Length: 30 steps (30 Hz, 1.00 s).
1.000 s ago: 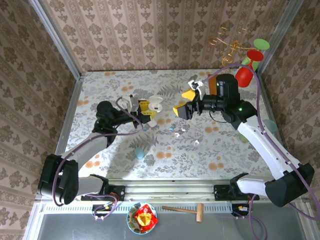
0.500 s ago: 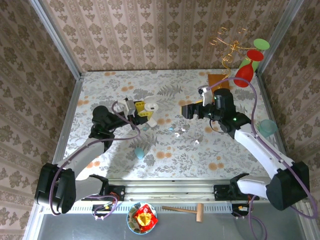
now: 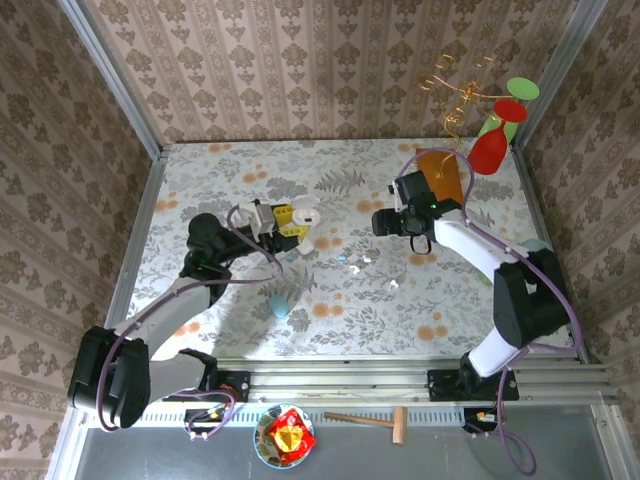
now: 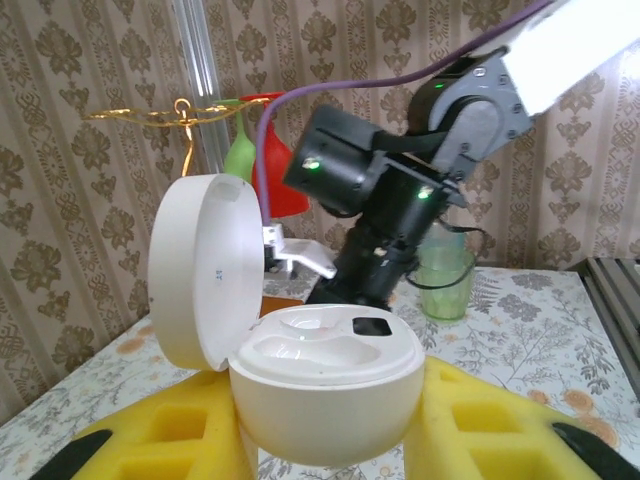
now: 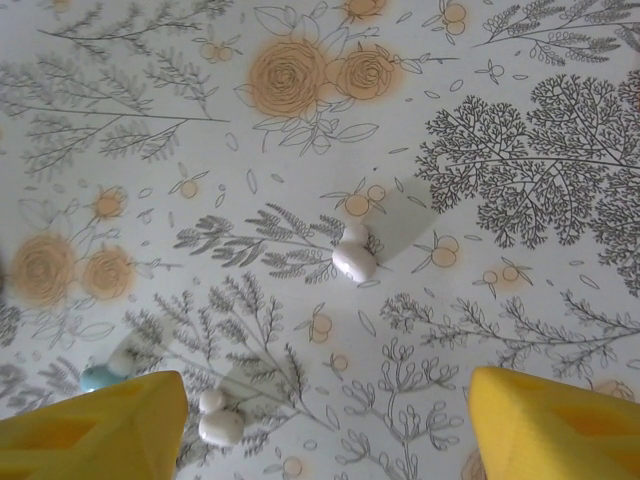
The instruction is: Insert wireless bluetooth earbuds into charging case
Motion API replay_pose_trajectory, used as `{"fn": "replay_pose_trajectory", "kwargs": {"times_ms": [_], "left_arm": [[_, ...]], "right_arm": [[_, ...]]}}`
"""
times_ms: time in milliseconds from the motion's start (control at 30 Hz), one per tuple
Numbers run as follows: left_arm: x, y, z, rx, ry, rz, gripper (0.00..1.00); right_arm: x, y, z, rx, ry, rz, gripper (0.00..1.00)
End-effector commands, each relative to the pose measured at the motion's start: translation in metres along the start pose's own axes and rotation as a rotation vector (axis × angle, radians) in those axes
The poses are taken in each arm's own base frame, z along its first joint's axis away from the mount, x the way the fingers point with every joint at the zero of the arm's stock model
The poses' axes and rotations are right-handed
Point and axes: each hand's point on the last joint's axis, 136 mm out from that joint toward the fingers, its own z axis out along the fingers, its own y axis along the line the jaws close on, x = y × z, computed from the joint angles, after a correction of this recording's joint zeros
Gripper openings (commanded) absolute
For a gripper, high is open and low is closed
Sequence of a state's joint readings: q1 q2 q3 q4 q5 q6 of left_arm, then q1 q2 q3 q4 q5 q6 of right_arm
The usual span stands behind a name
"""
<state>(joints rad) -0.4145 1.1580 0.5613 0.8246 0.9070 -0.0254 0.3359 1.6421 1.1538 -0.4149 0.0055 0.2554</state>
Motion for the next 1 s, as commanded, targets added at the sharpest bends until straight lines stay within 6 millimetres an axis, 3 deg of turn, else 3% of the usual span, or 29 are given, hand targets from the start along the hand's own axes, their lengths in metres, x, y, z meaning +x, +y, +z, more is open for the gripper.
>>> {"fn": "replay_pose_trajectory", "kwargs": {"times_ms": [0, 133, 300, 433, 667, 800, 967], "left_arm": [[-0.006, -0.002, 0.000, -0.011, -0.023, 0.060, 0.16], [-0.005, 0.000, -0.001, -0.023, -0.014, 0.065, 0.16], [-0.009, 0.008, 0.002, -0.038, 0.018, 0.046, 0.16], [-0.007, 0.010, 0.001, -0.043, 0.036, 0.053, 0.16], [-0.004, 0.004, -0.001, -0.027, 0.024, 0.086, 0.17], [-0.002, 0.003, 0.001, -0.018, 0.023, 0.088, 0.17], [0.000, 0.002, 0.003, -0.011, 0.024, 0.087, 0.17]], "right_arm": [[-0.001, 0.000, 0.014, 0.016, 0.067, -0.005, 0.69], [-0.002, 0.010, 0.031, -0.028, 0.095, 0.013, 0.67], [-0.005, 0.009, 0.041, -0.025, 0.116, 0.034, 0.61], [-0.002, 0.020, 0.048, -0.080, 0.139, 0.053, 0.61], [-0.001, 0.005, 0.061, -0.039, 0.114, 0.151, 0.59], [-0.008, 0.002, 0.070, -0.023, 0.113, 0.138, 0.61], [-0.016, -0.004, 0.083, 0.005, 0.133, 0.109, 0.56]]}}
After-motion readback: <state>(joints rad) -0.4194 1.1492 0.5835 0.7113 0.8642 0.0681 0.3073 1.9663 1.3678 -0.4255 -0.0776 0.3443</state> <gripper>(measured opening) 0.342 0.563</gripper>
